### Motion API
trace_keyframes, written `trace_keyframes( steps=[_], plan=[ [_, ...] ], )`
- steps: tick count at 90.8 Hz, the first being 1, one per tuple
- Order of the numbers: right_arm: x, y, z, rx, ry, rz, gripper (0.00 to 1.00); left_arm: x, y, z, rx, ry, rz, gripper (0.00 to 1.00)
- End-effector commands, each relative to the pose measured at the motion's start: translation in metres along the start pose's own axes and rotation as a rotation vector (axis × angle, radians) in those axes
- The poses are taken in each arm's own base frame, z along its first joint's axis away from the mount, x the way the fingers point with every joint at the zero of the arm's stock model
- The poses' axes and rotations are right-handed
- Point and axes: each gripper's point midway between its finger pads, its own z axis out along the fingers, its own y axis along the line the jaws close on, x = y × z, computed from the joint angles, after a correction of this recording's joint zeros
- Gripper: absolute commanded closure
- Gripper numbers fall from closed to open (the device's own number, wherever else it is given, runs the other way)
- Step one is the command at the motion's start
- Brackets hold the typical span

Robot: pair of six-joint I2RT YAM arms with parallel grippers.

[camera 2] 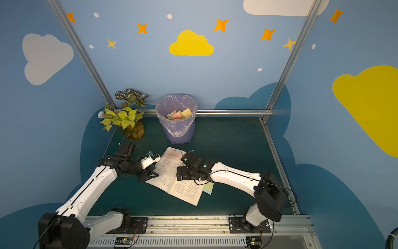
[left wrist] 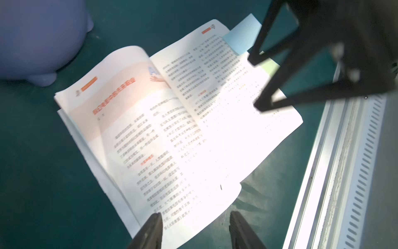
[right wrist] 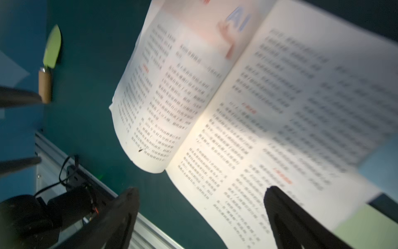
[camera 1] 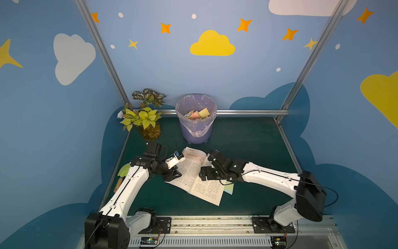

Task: Peel off the used sticky note
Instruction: Adjust the book at the center of the board.

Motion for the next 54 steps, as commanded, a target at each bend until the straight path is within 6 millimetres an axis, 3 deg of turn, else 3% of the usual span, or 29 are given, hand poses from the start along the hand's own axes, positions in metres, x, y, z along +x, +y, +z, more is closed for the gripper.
trace_keyframes(
  steps=[1,9,20,35,43,54],
  plan=[
    [0.014,-0.084,-0.011,0.188,-0.016,0.127,0.03,-0.016,-0.003,0.012,-0.020,0.014,0.060,0.46],
    [0.018,-0.118,-0.019,0.214,-0.078,0.252,0.03,-0.027,-0.007,0.033,-0.021,0.053,0.138,0.46],
    [0.023,-0.140,-0.024,0.212,-0.107,0.307,0.03,-0.038,-0.010,0.068,-0.024,0.115,0.236,0.47],
    [0.027,-0.150,-0.016,0.177,-0.079,0.349,0.05,-0.059,-0.010,0.103,-0.010,0.154,0.304,0.47],
    [0.023,-0.148,-0.002,0.102,-0.060,0.382,0.11,-0.069,-0.010,0.117,-0.011,0.159,0.341,0.47],
    [0.015,-0.145,0.012,0.020,0.003,0.364,0.17,-0.080,0.005,0.138,-0.067,0.190,0.372,0.48]
  ],
)
